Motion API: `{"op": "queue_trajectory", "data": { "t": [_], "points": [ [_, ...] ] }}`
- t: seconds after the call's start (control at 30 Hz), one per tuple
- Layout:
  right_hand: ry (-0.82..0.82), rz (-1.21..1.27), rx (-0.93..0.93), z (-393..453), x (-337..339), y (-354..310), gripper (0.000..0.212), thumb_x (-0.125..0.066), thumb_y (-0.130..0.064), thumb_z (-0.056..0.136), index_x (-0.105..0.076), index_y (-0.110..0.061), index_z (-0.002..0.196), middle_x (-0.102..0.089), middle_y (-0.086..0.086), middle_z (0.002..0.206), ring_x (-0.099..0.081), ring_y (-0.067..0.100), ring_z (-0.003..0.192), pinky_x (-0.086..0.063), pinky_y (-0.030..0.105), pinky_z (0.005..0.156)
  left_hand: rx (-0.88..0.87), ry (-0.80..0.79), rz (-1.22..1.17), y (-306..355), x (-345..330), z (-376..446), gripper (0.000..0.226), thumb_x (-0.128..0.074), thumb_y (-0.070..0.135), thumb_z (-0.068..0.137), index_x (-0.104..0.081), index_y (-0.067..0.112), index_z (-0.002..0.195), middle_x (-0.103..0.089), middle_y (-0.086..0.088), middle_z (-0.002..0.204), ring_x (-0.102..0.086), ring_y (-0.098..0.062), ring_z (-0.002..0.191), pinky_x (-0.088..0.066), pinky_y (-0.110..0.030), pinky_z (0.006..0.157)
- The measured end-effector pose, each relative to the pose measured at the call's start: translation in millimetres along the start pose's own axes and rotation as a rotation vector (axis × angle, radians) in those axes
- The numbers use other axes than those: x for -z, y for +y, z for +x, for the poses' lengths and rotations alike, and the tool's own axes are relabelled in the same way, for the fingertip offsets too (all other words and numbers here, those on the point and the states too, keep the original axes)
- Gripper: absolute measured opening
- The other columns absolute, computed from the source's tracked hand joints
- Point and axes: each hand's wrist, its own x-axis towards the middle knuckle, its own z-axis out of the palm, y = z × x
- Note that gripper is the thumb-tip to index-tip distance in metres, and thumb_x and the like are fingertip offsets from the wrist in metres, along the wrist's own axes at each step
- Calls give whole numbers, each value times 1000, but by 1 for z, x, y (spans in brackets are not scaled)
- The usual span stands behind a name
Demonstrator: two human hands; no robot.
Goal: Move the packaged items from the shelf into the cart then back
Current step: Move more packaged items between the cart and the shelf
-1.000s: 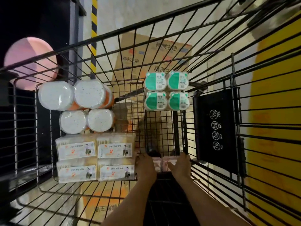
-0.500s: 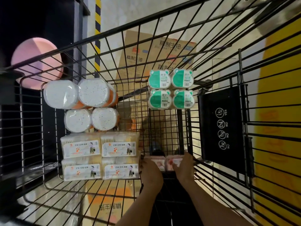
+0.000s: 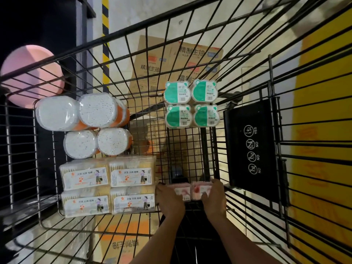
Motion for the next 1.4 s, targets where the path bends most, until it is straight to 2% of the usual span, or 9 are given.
{"op": "queue_trajectory", "data": {
  "t": [0.13, 0.5, 0.67, 0.83, 0.9, 0.97, 1.1, 1.23, 1.4],
  "points": [
    [5, 69, -13, 1, -1, 2, 56, -64, 2, 84, -40, -8, 134, -50, 11, 128, -54, 26, 115, -51, 39, 92, -13, 62, 38, -7, -4, -2, 29, -55, 8, 93, -49, 6, 121, -52, -9, 121, -54, -21, 101, -49, -27, 82],
    [-16, 55, 0, 3, 0, 7, 57, -66, -2, 82, -42, -11, 134, -51, 8, 128, -51, 22, 116, -46, 24, 84, -72, 26, -103, -11, -5, -1, 46, -60, 9, 89, -31, 13, 124, -60, -10, 116, -62, -25, 100, -50, -32, 71],
    [-14, 56, 8, 2, 0, 8, 59, -65, -3, 84, -40, -8, 137, -49, 10, 132, -49, 24, 121, -48, 33, 96, -366, 23, 63, -7, 3, 0, 48, -62, 15, 89, -32, 12, 128, -59, -9, 116, -62, -20, 98, -55, -32, 77],
    [-23, 99, -3, 5, -4, 6, 65, -74, -2, 76, -42, -6, 133, -51, 11, 127, -51, 25, 117, -50, 37, 94, -585, -178, -211, 15, 65, -7, 33, -56, 13, 93, -37, 17, 119, -58, 2, 100, -62, -6, 79, -53, -17, 57],
    [-46, 115, -4, 7, -9, 4, 70, -81, -4, 70, -44, -6, 130, -51, 10, 125, -51, 27, 117, -50, 38, 93, -641, -317, -339, 16, 94, -7, 35, -60, 23, 91, -40, 18, 119, -60, -1, 109, -65, -12, 89, -58, -24, 67],
    [-52, 64, -10, 12, -15, 4, 80, -87, -14, 64, -44, -7, 131, -51, 11, 125, -51, 29, 118, -49, 43, 94, -612, -431, -415, 14, 122, -6, 44, -65, 37, 86, -44, 19, 120, -61, -4, 116, -65, -17, 99, -58, -38, 80],
    [-50, -121, -44, 17, -24, 5, 89, -86, -35, 64, -39, -5, 134, -50, 13, 128, -49, 31, 119, -46, 43, 94, -530, -578, -568, 9, 159, -12, 38, -65, 31, 83, -51, 24, 118, -66, -1, 109, -69, -8, 89, -55, -21, 71],
    [-58, -125, -104, 18, -33, 8, 91, -87, -36, 62, -39, -5, 133, -50, 14, 129, -49, 30, 119, -47, 42, 93, -435, -680, -745, 0, 164, -5, 32, -60, 9, 87, -54, 16, 117, -68, -9, 107, -70, -15, 90, -55, -21, 70],
    [-87, -91, -190, 22, -28, 5, 98, -91, -33, 56, -40, -4, 134, -50, 17, 129, -51, 32, 117, -49, 35, 86, -350, -814, -895, -4, 166, 3, 57, -78, 26, 74, -53, 10, 123, -68, -13, 113, -66, -26, 103, -54, -28, 81]
  ]
}}
